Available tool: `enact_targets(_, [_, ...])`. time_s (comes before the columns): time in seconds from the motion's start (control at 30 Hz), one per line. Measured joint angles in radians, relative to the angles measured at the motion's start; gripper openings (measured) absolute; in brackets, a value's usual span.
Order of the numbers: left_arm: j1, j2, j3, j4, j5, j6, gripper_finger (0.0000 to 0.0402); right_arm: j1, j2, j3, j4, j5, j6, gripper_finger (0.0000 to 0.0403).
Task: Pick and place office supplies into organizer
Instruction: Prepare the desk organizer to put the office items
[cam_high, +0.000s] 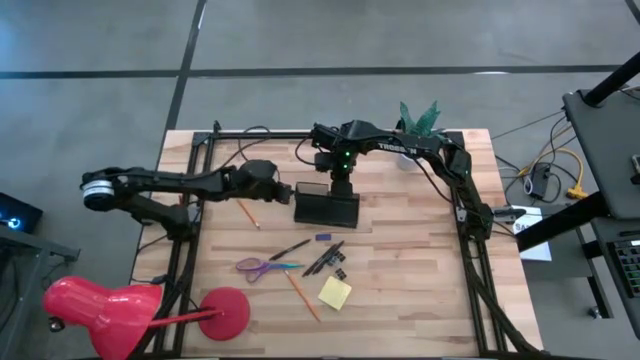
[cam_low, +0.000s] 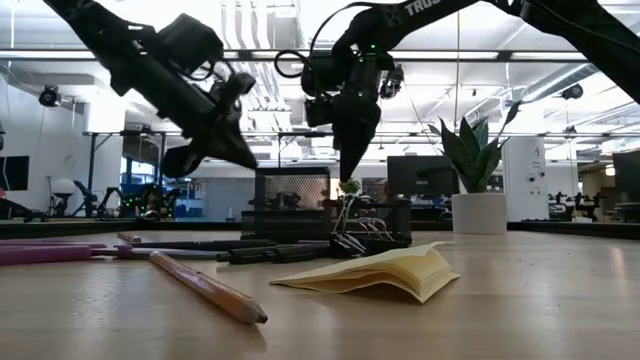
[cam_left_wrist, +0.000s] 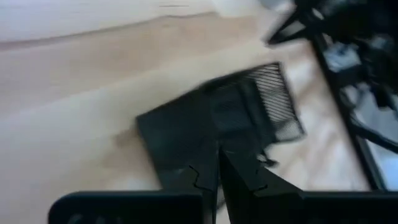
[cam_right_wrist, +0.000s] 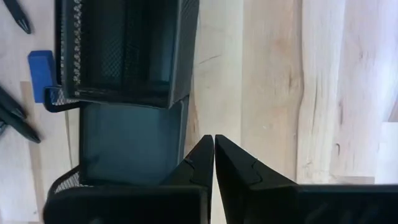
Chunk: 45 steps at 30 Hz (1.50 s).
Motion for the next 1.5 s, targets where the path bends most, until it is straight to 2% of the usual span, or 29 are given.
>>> enact_targets(0.1, [-0.008,-0.004,0.004,-0.037,0.067,0.007,0.0000,-0.005,0.000,0.000,-0.001,0.001,0.002,0.0009])
enact_targets(0.2, [-0.016,-0.028,-0.002,-0.114,0.082,0.014,0.0000,-0.011,0.000,0.000,-0.008,0.001,0.005,0.0009])
enact_targets(0.4, [-0.017,-0.101,-0.012,-0.187,0.010,0.036,0.0000,-0.008,0.000,-0.004,-0.101,-0.023,-0.004,0.0009])
enact_targets(0.63, [-0.014,-0.129,-0.026,-0.205,-0.056,0.058,0.0000,0.028,0.000,-0.059,-0.109,-0.162,-0.075,0.0009])
enact_targets(1.03, [-0.014,-0.116,-0.028,-0.198,-0.064,0.058,0.0000,0.024,0.002,-0.233,0.071,-0.155,-0.040,0.0009])
enact_targets(1.1, [-0.014,-0.117,-0.028,-0.197,-0.069,0.061,0.0000,0.024,0.002,-0.233,0.078,-0.099,-0.041,0.0009])
enact_targets(1.17, [-0.014,-0.117,-0.028,-0.200,-0.069,0.063,0.0000,0.024,0.002,-0.230,0.088,-0.001,-0.037,0.0008])
enact_targets(1.23, [-0.014,-0.117,-0.028,-0.199,-0.071,0.063,0.0000,0.022,0.002,-0.223,0.089,0.028,-0.039,0.0008])
enact_targets(1.37, [-0.014,-0.117,-0.028,-0.197,-0.080,0.063,0.0000,0.018,-0.011,-0.212,0.075,0.008,-0.042,0.0008])
enact_targets(1.5, [-0.014,-0.117,-0.028,-0.194,-0.097,0.063,0.0000,0.018,-0.080,-0.212,0.088,-0.038,-0.042,0.0008])
